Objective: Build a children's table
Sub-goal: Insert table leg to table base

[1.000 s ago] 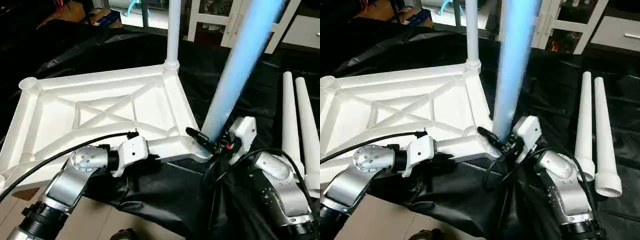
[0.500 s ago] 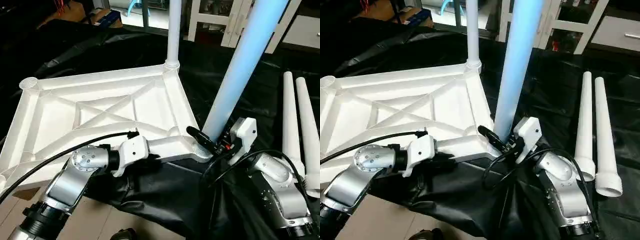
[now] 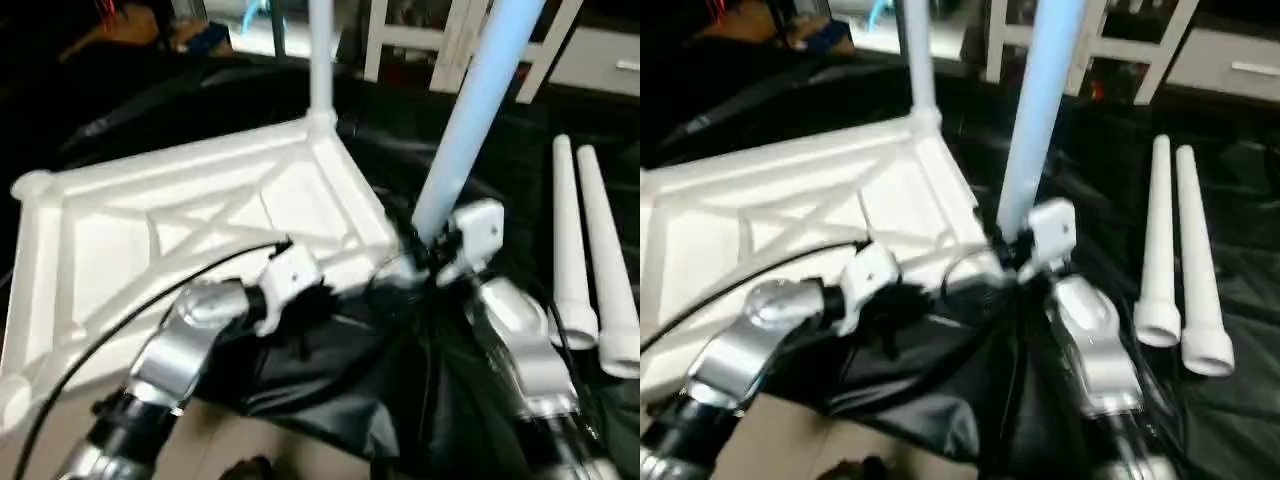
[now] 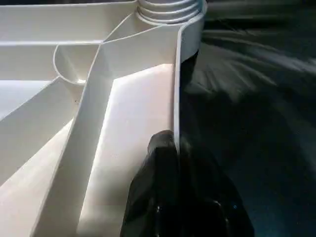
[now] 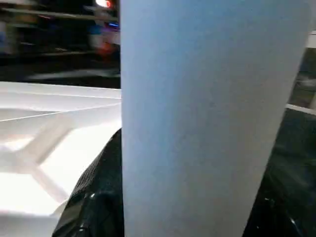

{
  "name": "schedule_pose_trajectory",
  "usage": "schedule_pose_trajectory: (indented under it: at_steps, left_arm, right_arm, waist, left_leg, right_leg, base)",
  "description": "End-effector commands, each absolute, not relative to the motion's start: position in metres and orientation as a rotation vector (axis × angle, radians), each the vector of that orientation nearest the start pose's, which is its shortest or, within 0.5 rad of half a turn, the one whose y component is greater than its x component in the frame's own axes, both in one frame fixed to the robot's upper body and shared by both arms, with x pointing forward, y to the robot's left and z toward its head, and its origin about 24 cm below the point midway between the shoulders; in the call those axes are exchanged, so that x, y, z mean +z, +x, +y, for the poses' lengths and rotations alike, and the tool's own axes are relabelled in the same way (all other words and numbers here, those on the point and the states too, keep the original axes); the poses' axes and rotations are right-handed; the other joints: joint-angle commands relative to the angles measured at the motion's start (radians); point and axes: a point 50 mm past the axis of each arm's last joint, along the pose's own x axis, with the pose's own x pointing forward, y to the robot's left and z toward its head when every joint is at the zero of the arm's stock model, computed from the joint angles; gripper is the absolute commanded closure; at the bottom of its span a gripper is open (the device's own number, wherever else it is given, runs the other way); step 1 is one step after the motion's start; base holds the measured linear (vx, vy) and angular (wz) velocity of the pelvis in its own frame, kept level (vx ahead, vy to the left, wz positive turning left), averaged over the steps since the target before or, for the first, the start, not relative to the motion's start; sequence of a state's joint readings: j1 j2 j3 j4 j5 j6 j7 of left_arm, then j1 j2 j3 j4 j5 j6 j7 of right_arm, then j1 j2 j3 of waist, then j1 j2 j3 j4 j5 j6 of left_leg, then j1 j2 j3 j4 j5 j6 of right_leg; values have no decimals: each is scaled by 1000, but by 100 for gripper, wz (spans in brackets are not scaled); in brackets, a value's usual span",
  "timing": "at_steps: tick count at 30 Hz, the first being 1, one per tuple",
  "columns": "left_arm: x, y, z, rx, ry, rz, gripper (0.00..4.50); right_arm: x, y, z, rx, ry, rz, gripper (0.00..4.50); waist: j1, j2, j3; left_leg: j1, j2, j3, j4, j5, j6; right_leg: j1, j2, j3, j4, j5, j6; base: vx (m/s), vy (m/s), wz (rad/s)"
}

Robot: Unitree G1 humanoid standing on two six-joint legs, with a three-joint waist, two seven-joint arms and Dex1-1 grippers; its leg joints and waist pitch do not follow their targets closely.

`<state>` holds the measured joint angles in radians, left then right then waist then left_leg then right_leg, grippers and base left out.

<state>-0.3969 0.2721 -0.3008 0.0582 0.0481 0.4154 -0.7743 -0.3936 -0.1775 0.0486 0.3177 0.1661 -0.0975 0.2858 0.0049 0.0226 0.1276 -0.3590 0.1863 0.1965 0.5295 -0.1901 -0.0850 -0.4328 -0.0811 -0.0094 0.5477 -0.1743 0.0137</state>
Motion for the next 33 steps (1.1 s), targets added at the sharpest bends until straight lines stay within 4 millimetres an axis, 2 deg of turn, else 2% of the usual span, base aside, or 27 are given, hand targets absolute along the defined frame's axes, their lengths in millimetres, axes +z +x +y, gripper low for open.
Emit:
schedule_pose_trajectory:
  at_steps: [1,3,4,5,6,7,9,11,13,17,19,24,26,28,29,30,31,32,33]
  left_arm:
    - [71,298,82,-911,329,291,450]
    - [75,313,69,-726,242,326,450]
    - [77,318,66,-669,214,327,450]
    - [82,325,59,-595,180,319,450]
    - [82,325,58,-590,177,317,450]
    - [87,330,50,-541,150,297,450]
    - [89,331,47,-528,142,294,450]
    - [92,330,39,-560,129,274,450]
    - [95,328,34,-617,120,251,450]
    - [93,325,40,-661,136,245,450]
    - [92,324,43,-681,141,241,450]
    - [92,318,45,-769,149,229,450]
    - [91,314,45,-816,153,230,450]
    - [90,312,46,-845,161,232,450]
    - [89,303,50,-965,205,220,450]
    - [88,297,55,-1036,237,207,450]
    - [88,294,57,-1071,253,200,450]
    - [87,280,69,-1216,291,175,450]
    - [86,277,77,-1245,309,185,450]
  right_arm:
    - [19,314,-154,257,-87,180,264]
    - [17,328,-150,125,-59,207,264]
    - [17,332,-149,91,-50,217,264]
    - [16,337,-146,34,-33,232,264]
    - [16,338,-145,31,-32,233,264]
    - [16,342,-140,5,-25,242,264]
    - [16,344,-138,-1,-25,243,264]
    - [18,347,-132,8,-36,238,264]
    - [22,351,-128,24,-48,215,264]
    - [23,352,-130,32,19,196,264]
    - [22,353,-131,45,34,199,264]
    - [23,354,-132,97,56,204,264]
    - [23,354,-131,125,69,205,264]
    - [25,355,-131,154,75,204,264]
    - [27,354,-130,254,75,205,264]
    - [28,353,-131,318,69,205,264]
    - [29,352,-132,348,66,205,264]
    - [32,346,-138,480,47,219,264]
    - [34,341,-143,547,38,226,264]
  waist:
    - [-1,-12,-33]
    - [-6,-16,-33]
    - [-3,-15,-34]
    - [-2,-20,-39]
    - [-1,-20,-40]
    - [1,-27,-45]
    - [0,-27,-44]
    - [2,-30,-51]
    - [3,-30,-57]
    - [2,-30,-62]
    - [-1,-32,-60]
    - [-6,-31,-57]
    - [-9,-30,-57]
    - [-10,-27,-57]
    - [-10,-29,-59]
    - [-14,-30,-59]
    - [-11,-28,-58]
    - [-13,-25,-58]
    - [-14,-20,-54]
  left_leg:
    - [1,31,-12,-68,-303,20]
    - [4,26,-4,-61,-293,25]
    - [7,26,-4,-60,-294,24]
    - [6,23,-1,-55,-282,32]
    - [6,21,1,-54,-278,41]
    - [3,21,1,-52,-265,58]
    - [-2,20,-2,-54,-274,78]
    - [-2,21,-2,-49,-242,92]
    - [-5,22,-2,-46,-185,116]
    - [-6,22,1,-40,-142,150]
    - [-8,23,2,-40,-144,163]
    - [-7,26,0,-43,-180,150]
    - [-9,28,0,-43,-180,144]
    - [-6,30,1,-43,-171,134]
    - [-7,29,0,-42,-162,134]
    - [-15,30,-2,-43,-158,142]
    - [-13,28,-5,-42,-157,145]
    - [-9,30,-3,-41,-156,152]
    - [-7,35,-1,-43,-146,149]
  right_leg:
    - [25,-35,24,-67,-384,-125]
    - [24,-31,24,-66,-340,-156]
    - [25,-32,22,-67,-348,-157]
    - [27,-30,22,-66,-330,-159]
    - [28,-29,19,-67,-313,-164]
    - [33,-30,18,-63,-291,-160]
    - [34,-32,12,-66,-314,-150]
    - [37,-34,13,-63,-283,-149]
    - [42,-33,10,-53,-193,-171]
    - [47,-32,8,-42,-101,-209]
    - [49,-32,6,-41,-91,-224]
    - [49,-35,6,-47,-162,-227]
    - [50,-35,6,-45,-160,-232]
    - [49,-33,8,-43,-145,-236]
    - [52,-33,8,-40,-127,-243]
    - [58,-35,8,-36,-112,-246]
    - [60,-33,7,-37,-108,-242]
    - [56,-31,9,-38,-99,-246]
    - [55,-29,11,-35,-77,-252]
  base:
    - [0,0,0]
    - [0,0,0]
    - [0,0,0]
    - [0,0,0]
    - [0,0,0]
    - [0,0,0]
    - [0,0,0]
    - [0,0,0]
    - [0,0,0]
    - [0,0,0]
    - [0,0,0]
    - [0,0,0]
    - [0,0,0]
    - [0,0,0]
    - [0,0,0]
    - [0,0,0]
    - [0,0,0]
    - [27,-50,-6]
    - [0,0,0]
